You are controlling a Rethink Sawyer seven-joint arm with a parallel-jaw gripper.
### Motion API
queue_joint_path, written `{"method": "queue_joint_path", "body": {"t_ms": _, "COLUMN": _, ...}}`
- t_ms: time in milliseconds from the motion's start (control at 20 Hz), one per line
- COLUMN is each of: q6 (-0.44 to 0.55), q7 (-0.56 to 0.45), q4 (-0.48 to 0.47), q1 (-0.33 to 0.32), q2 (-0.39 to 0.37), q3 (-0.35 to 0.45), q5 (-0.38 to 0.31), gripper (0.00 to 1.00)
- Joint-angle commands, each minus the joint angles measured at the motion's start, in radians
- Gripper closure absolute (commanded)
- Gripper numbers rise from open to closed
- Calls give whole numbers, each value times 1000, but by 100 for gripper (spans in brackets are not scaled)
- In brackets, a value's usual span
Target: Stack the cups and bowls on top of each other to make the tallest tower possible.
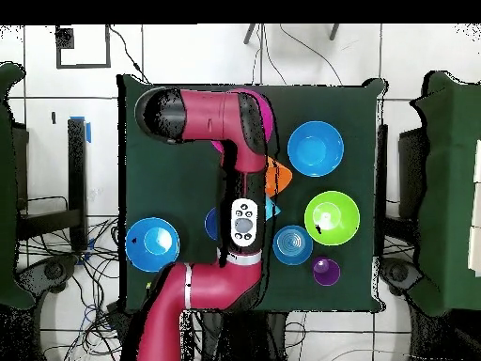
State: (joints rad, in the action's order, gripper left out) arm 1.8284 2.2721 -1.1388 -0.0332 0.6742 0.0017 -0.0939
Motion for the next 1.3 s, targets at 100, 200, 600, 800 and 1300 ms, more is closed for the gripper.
{"method": "queue_joint_path", "body": {"t_ms": 100, "q6": 216, "q7": 121, "q4": -178, "q1": 19, "q2": 37, "q3": 135, "q5": 58, "gripper": 0}}
{"method": "queue_joint_path", "body": {"t_ms": 200, "q6": 258, "q7": 156, "q4": -237, "q1": 26, "q2": 30, "q3": 143, "q5": 64, "gripper": 0}}
{"method": "queue_joint_path", "body": {"t_ms": 600, "q6": 391, "q7": 170, "q4": -386, "q1": 14, "q2": -6, "q3": 225, "q5": 237, "gripper": 0}}
{"method": "queue_joint_path", "body": {"t_ms": 800, "q6": 508, "q7": 170, "q4": -456, "q1": -32, "q2": -25, "q3": 275, "q5": 354, "gripper": 0}}
{"method": "queue_joint_path", "body": {"t_ms": 1300, "q6": 695, "q7": 52, "q4": -593, "q1": -177, "q2": 34, "q3": 370, "q5": 674, "gripper": 0}}
